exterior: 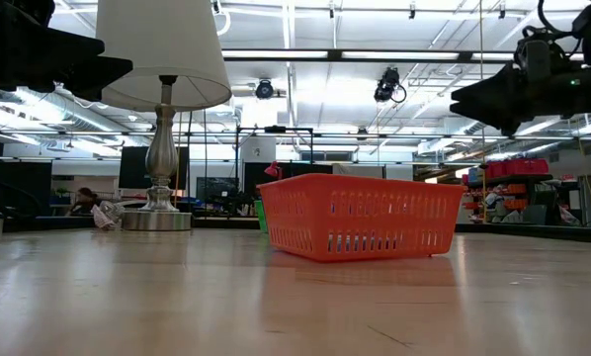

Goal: Pick & Place Markers
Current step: Return to Home Position

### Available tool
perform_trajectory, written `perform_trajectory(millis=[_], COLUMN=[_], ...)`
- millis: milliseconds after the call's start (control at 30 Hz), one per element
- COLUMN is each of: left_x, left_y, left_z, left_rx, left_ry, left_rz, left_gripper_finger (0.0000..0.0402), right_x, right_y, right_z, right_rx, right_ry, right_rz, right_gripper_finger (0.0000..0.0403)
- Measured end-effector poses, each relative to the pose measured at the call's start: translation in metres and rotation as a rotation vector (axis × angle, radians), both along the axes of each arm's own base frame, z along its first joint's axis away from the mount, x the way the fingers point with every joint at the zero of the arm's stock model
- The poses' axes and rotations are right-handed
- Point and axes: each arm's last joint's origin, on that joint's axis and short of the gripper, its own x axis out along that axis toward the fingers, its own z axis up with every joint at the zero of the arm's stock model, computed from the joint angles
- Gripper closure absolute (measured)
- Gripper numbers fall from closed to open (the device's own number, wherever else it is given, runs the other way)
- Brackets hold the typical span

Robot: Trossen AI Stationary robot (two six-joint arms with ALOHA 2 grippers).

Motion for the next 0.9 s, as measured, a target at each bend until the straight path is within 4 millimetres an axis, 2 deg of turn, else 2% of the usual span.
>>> perform_trajectory(millis=[267, 500, 900], left_x=[0.0, 0.0, 0.0], left_y=[0.0, 0.0, 0.0], left_z=[0.0, 0.0, 0.0], left_rx=[0.0, 0.0, 0.0], left_ry=[0.0, 0.0, 0.0], left_rz=[0.0, 0.0, 0.0], left_gripper_finger=[0.0129, 0.0129, 0.0129], right_x=[-0.008, -0.012, -0.011], right_y=[0.002, 0.003, 0.003], right_z=[-0.008, -0.003, -0.003], right_rx=[0.016, 0.006, 0.005], right_ry=[0.065, 0.006, 0.006], right_rz=[0.0, 0.003, 0.002], right_gripper_finger=[0.0204, 0.0204, 0.0204])
